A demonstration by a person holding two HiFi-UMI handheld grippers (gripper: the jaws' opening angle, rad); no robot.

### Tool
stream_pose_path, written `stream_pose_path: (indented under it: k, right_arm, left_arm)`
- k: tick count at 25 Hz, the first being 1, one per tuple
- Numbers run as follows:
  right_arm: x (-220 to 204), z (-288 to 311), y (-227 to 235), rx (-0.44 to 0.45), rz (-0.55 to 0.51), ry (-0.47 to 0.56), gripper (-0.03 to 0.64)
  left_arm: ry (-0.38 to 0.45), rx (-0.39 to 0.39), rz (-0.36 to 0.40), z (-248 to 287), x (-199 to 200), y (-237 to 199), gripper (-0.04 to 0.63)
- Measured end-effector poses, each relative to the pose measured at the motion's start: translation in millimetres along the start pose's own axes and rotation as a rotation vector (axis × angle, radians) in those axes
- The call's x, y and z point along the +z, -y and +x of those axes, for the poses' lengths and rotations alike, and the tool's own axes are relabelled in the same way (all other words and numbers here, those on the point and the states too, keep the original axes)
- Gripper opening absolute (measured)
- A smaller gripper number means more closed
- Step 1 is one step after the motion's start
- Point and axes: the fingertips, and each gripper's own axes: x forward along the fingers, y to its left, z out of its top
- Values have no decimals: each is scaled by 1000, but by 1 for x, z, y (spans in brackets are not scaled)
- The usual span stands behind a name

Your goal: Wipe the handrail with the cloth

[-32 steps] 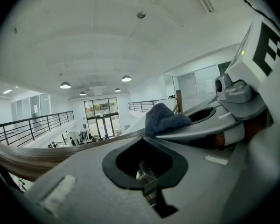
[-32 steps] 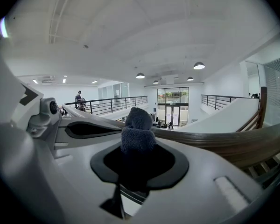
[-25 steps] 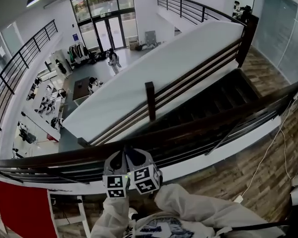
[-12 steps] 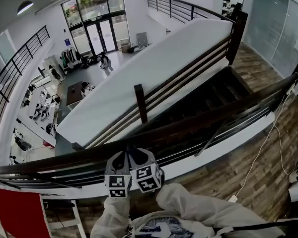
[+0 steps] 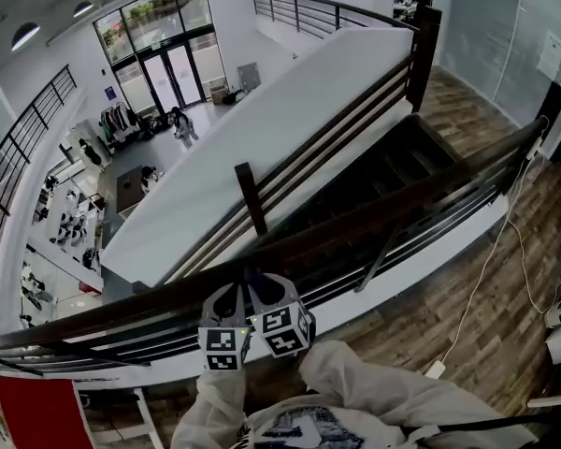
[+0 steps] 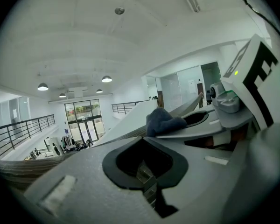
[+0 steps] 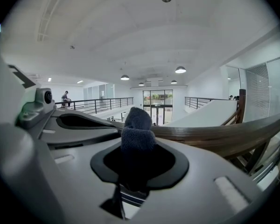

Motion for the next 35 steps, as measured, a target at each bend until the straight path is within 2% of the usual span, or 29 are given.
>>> stream_pose_path:
  k: [7,13,20,24,28,35]
  right_arm:
    - [-8,-14,53,-64,39,6,103]
    - [-10,-26,96,-130,71,10,103]
    - [-22,-47,170,-254,125,19,104]
    - [-28,-57,204,-303,133,13,104]
    - [-32,-66,226,-339,135,10,104]
    - [-36,-80,273,-403,145,3,104]
  left_arm:
    - [6,-41,11,20,12,30,0]
    - [11,-108,14,33,19,58,0]
    - [7,-191,25,46,20,100,0]
    - [7,-225,16,56,23,117,0]
    - [1,-257,-24,62,24,130,0]
    - [3,-303,-18,73,33,149,0]
